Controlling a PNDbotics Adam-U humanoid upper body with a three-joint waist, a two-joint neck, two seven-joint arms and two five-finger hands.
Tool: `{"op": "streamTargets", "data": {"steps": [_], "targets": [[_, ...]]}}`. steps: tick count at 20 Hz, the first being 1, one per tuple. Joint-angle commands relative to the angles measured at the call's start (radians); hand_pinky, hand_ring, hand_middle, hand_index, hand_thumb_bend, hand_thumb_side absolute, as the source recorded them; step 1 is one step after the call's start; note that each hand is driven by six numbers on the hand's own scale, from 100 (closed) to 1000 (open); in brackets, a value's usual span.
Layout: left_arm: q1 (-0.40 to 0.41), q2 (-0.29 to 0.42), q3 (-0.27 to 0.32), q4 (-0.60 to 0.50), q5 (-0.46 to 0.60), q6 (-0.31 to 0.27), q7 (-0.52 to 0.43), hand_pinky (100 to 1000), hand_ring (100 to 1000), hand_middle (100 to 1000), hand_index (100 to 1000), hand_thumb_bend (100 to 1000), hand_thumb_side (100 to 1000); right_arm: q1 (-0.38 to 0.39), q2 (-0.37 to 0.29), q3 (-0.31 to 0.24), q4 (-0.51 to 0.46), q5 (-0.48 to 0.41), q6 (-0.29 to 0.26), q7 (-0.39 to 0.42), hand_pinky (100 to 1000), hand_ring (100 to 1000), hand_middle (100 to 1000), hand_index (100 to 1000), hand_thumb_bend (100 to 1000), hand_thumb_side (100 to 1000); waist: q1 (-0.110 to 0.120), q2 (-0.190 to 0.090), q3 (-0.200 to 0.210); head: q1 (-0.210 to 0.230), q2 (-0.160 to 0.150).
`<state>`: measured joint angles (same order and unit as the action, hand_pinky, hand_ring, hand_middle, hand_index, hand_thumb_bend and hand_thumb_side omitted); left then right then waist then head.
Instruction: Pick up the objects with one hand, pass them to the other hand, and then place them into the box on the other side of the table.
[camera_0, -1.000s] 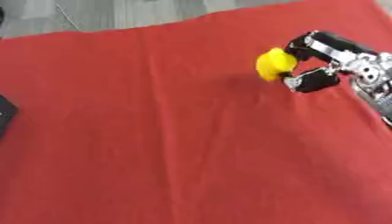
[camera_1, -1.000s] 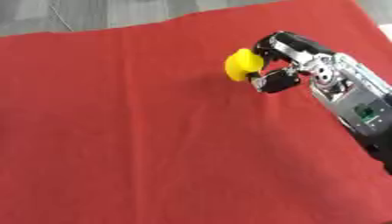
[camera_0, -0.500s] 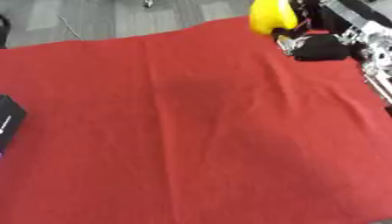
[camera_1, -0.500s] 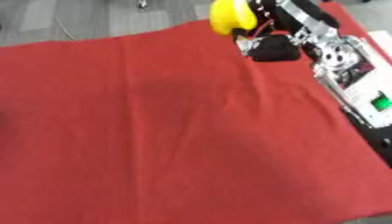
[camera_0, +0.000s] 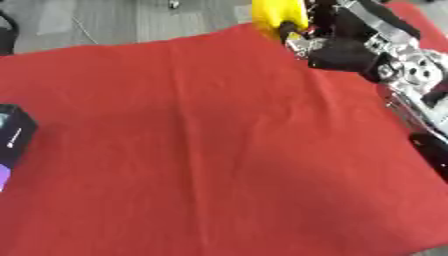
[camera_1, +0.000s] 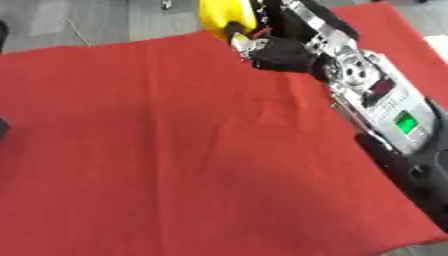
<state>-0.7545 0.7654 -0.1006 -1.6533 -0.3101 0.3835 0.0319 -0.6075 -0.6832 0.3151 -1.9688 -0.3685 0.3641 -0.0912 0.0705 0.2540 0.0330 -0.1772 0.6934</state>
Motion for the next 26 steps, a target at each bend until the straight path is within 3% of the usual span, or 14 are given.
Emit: {"op": "streamTargets", "data": {"steps": [1, 5, 6, 7, 10, 18, 19, 20, 26], "targets": [[-0.043, 0.043, -0.021, 0.007, 0.019, -0.013, -0.034, 813, 752, 763, 807, 112, 575, -0.013, -0.008, 0.022, -0.029, -0.045, -0.01, 0.023, 620, 657, 423, 576, 100, 249, -0.006, -0.042, 0.002, 0.01, 0.007], [-0.081, 0.036, -0.059, 0.018, 0.036, -0.036, -0.086, 812, 754, 764, 807, 112, 585, -0.01, -0.007, 0.052, -0.031, -0.04, -0.022, 0.084, 625, 667, 428, 578, 100, 249, -0.004, -0.043, 0.0, 0.016, 0.005], [-0.092, 0.031, -0.072, 0.016, 0.041, -0.043, -0.102, 812, 754, 765, 807, 114, 586, -0.01, -0.002, 0.059, -0.031, -0.037, -0.024, 0.095, 626, 669, 427, 578, 100, 206, -0.004, -0.043, -0.001, 0.016, 0.004], [-0.102, 0.028, -0.085, 0.014, 0.046, -0.049, -0.118, 812, 756, 766, 806, 116, 586, -0.011, 0.004, 0.064, -0.031, -0.035, -0.025, 0.103, 626, 669, 428, 578, 100, 250, -0.004, -0.043, -0.001, 0.015, 0.004], [-0.141, 0.015, -0.132, 0.008, 0.035, -0.068, -0.172, 813, 763, 771, 806, 136, 581, -0.02, 0.022, 0.08, -0.031, -0.032, -0.022, 0.118, 633, 679, 430, 578, 100, 242, -0.004, -0.045, 0.0, 0.013, 0.004], [-0.218, -0.008, -0.239, 0.024, 0.005, -0.114, -0.38, 815, 778, 777, 814, 166, 612, -0.035, 0.047, 0.119, -0.031, 0.015, -0.044, 0.16, 650, 693, 438, 581, 100, 217, -0.003, -0.051, -0.001, 0.003, 0.001], [-0.228, -0.013, -0.253, 0.023, 0.004, -0.118, -0.407, 815, 781, 778, 818, 227, 618, -0.037, 0.05, 0.124, -0.031, 0.022, -0.05, 0.165, 653, 694, 439, 581, 100, 200, -0.003, -0.052, 0.0, 0.001, 0.0], [-0.238, -0.019, -0.267, 0.021, 0.003, -0.119, -0.433, 816, 782, 781, 819, 172, 634, -0.04, 0.053, 0.129, -0.031, 0.03, -0.055, 0.169, 654, 694, 440, 581, 100, 207, -0.002, -0.052, 0.0, 0.0, 0.0], [-0.282, -0.057, -0.331, -0.024, 0.019, -0.091, -0.537, 817, 785, 790, 837, 166, 692, -0.058, 0.071, 0.154, -0.031, 0.079, -0.077, 0.182, 664, 702, 449, 582, 100, 184, 0.0, -0.055, 0.007, -0.007, 0.0]]}}
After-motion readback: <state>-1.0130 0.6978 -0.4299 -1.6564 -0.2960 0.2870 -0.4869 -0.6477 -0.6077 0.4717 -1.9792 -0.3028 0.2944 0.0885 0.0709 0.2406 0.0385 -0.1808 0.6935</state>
